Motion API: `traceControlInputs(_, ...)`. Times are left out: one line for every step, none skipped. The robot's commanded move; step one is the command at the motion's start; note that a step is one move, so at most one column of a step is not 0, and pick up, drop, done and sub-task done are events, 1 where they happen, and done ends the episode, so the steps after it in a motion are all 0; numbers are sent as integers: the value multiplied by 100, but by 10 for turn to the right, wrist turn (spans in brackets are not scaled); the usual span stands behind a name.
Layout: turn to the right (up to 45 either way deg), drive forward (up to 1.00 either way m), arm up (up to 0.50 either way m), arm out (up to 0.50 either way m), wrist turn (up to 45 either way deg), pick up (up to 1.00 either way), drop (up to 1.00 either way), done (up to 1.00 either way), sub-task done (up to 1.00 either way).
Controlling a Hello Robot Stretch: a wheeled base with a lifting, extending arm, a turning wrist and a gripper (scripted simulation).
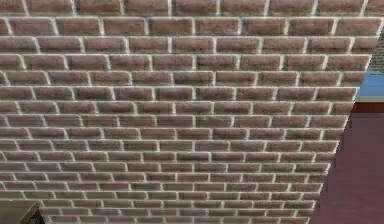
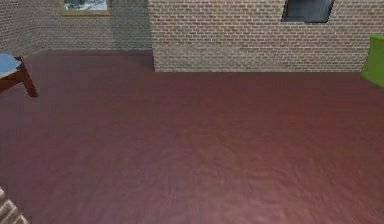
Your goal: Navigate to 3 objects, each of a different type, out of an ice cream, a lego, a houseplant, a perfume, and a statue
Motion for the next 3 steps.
traceControlInputs(-450, 0, 0, 0, 0, 0, 0, 0, 0)
traceControlInputs(-180, 0, 0, 0, 0, 0, 0, 0, 0)
traceControlInputs(0, 0, 0, 0, 0, 0, 0, 0, 100)
